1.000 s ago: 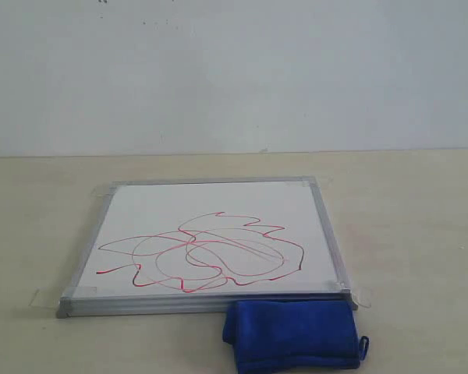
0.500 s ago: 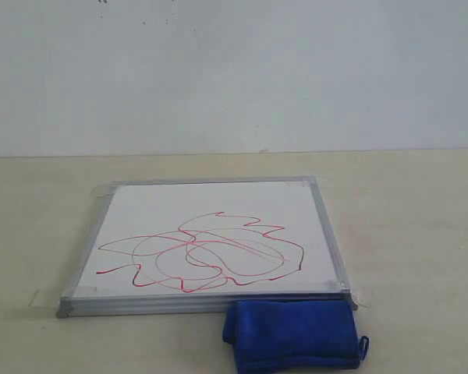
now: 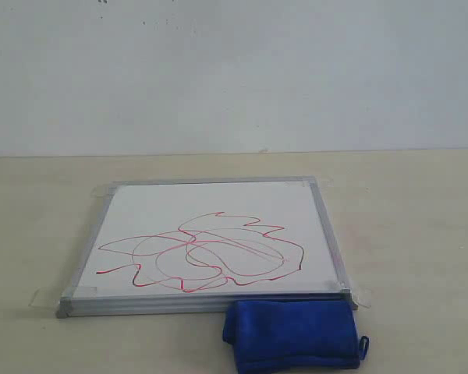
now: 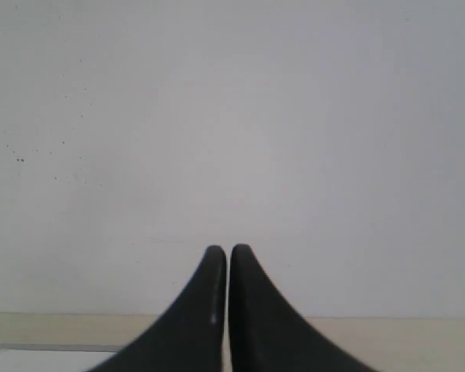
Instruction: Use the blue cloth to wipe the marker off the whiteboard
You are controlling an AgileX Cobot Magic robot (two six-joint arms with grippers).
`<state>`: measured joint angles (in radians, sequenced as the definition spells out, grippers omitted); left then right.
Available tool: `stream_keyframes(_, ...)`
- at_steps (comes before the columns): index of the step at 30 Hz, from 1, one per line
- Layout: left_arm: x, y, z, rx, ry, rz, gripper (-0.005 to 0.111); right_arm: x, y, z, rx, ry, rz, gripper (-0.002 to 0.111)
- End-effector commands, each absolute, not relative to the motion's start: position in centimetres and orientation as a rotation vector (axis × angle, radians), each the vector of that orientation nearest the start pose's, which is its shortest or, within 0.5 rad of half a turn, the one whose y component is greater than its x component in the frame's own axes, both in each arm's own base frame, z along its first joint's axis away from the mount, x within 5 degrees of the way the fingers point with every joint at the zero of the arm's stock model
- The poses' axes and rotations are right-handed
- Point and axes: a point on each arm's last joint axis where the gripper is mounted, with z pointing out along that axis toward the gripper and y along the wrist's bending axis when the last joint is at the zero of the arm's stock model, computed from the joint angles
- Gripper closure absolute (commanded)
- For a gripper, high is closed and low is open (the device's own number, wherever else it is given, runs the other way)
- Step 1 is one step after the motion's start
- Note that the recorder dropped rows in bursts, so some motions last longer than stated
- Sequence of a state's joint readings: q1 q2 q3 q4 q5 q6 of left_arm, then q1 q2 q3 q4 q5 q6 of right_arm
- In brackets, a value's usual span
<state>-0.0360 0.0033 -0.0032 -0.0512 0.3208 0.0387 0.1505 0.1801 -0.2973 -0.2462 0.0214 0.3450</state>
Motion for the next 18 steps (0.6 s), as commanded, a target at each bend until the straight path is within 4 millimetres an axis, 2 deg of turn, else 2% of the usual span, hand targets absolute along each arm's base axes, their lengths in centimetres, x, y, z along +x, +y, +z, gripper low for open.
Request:
stream_keyframes(1, 5.4, -0.4, 18.5, 0.038, 1.800, -0.060, 0.103, 6.1, 0.8, 30.1, 0.000, 1.408, 0.234, 0.107)
stream_keyframes(4, 5.4, -0.4, 18.5, 0.038, 1.800, -0.060, 0.103, 6.9, 1.0, 29.7, 0.000, 1.456, 0.230, 0.107)
stream_keyframes(12, 5.4, -0.4, 18.5, 0.038, 1.800, -0.060, 0.103, 10.7, 1.9, 27.6, -0.030, 1.695, 0.234, 0.107)
stream_keyframes(15, 5.4, -0.4, 18.5, 0.038, 1.800, -0.060, 0.103, 11.7, 3.1, 26.7, -0.150, 1.773, 0.251, 0.107)
stream_keyframes(18, 5.4, -0.4, 18.5, 0.038, 1.800, -0.060, 0.103, 12.3, 4.8, 26.1, -0.342, 1.838, 0.254, 0.107)
